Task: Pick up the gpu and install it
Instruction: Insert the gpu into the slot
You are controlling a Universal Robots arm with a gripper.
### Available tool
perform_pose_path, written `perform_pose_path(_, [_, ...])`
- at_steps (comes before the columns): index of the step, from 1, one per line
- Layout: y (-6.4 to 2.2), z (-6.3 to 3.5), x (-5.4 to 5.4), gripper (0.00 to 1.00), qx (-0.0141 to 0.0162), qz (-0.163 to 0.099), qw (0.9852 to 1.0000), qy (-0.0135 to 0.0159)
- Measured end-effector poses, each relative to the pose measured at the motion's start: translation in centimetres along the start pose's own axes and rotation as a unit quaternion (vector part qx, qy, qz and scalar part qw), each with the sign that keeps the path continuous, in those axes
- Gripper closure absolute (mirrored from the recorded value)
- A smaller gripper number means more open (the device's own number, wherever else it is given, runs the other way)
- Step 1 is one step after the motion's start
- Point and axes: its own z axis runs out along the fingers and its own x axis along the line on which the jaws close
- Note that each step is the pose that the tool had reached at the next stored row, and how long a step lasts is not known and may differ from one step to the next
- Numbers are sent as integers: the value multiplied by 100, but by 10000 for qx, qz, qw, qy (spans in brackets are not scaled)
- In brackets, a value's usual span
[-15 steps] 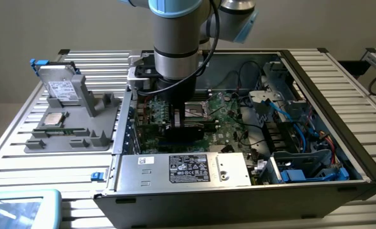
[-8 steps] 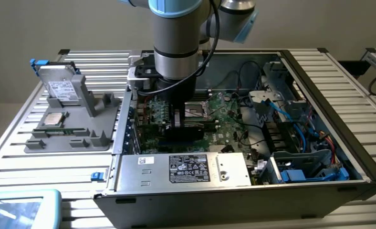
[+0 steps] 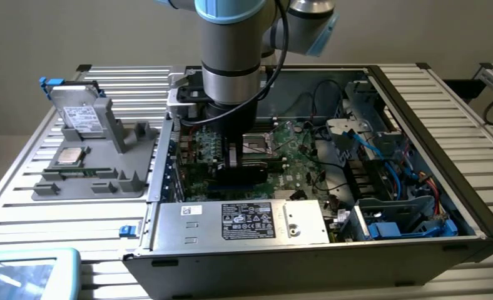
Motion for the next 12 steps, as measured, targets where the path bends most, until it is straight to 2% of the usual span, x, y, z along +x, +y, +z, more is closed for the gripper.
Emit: perform_pose_path(12, [0, 0, 5, 73, 4, -127, 9999, -14])
